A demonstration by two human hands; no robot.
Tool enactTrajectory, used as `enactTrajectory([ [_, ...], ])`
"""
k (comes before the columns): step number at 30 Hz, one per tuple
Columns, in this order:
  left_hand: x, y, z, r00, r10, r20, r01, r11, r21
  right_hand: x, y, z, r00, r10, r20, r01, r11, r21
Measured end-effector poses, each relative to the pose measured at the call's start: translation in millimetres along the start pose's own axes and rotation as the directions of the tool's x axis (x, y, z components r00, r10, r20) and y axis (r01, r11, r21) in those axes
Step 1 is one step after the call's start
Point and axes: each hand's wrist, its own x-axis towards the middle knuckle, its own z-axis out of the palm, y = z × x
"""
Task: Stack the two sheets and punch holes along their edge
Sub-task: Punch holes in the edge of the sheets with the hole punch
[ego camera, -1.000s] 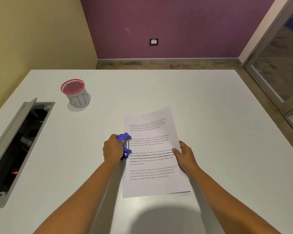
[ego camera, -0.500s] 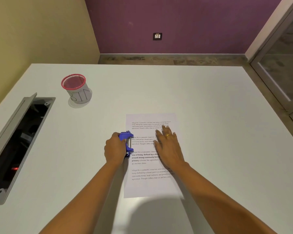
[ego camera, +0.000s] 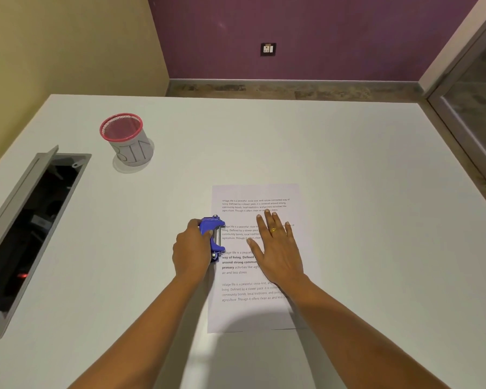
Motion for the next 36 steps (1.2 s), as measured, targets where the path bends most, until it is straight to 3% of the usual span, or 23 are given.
enactTrajectory([
  [6, 4, -3, -3, 1.0, 0.011, -0.003, -0.011, 0.997, 0.075, -1, -1, 0, 1.0, -0.003, -0.021, 0.003, 1.0, -0.013],
  [13, 26, 9, -4, 0.979, 0.116, -0.166, -0.103, 0.991, 0.087, 0, -1, 0, 1.0, 0.006, -0.024, -0.006, 1.0, -0.002],
  [16, 45, 14, 3, 0.982, 0.139, -0.127, -0.126, 0.987, 0.101, 0, -1, 1, 1.0, 0.008, -0.019, -0.008, 1.0, -0.019],
  [20, 61, 8, 13, 0.992, 0.123, -0.033, -0.109, 0.955, 0.274, 0, 0, 0, 1.0, 0.006, -0.023, -0.006, 1.0, -0.013],
  [36, 64, -2, 21, 0.965, 0.253, -0.073, -0.194, 0.87, 0.453, 1, -2, -2, 1.0, 0.019, 0.0, -0.019, 1.0, -0.015],
])
